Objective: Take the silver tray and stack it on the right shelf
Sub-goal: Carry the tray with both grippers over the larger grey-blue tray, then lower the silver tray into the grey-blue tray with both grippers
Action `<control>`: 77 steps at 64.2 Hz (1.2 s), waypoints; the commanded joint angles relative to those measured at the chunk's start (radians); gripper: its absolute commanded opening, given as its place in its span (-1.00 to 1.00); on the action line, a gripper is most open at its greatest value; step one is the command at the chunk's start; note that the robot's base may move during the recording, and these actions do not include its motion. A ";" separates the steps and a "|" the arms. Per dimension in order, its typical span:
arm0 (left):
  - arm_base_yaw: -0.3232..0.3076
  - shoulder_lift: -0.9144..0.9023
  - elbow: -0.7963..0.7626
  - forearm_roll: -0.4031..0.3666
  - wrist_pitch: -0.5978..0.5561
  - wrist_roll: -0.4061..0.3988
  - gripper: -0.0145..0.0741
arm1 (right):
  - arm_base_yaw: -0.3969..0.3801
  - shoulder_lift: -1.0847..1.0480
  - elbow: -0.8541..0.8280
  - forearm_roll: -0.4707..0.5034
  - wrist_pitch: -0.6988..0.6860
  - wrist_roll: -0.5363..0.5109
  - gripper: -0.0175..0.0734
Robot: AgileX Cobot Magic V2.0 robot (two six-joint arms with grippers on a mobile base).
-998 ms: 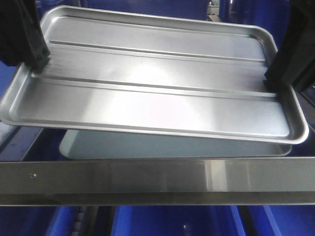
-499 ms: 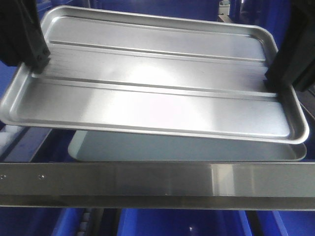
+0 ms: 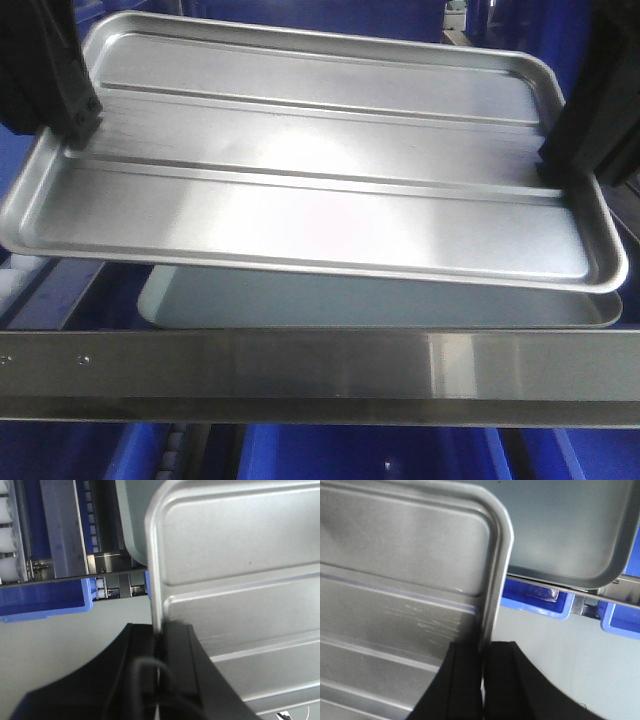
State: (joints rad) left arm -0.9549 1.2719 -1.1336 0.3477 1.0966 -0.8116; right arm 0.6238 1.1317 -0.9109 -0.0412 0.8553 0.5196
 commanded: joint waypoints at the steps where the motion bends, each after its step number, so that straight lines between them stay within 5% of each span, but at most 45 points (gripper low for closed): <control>1: -0.008 -0.027 -0.023 0.036 0.021 0.033 -0.88 | -0.005 -0.026 -0.032 -0.032 -0.060 -0.019 -0.49; 29: -0.008 -0.027 -0.023 0.038 0.018 0.033 -0.88 | -0.005 -0.026 -0.032 -0.032 -0.067 -0.019 -0.49; 55: -0.008 0.000 -0.057 0.073 -0.120 0.084 -0.88 | -0.010 -0.023 -0.084 -0.058 -0.078 -0.019 -0.49; 77: 0.067 0.234 -0.247 0.136 -0.152 0.108 -0.88 | -0.149 0.081 -0.290 -0.109 0.061 -0.083 -0.49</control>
State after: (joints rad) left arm -0.9076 1.4834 -1.3228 0.4573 0.9890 -0.7657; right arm 0.5059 1.2042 -1.1259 -0.1297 0.9974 0.4818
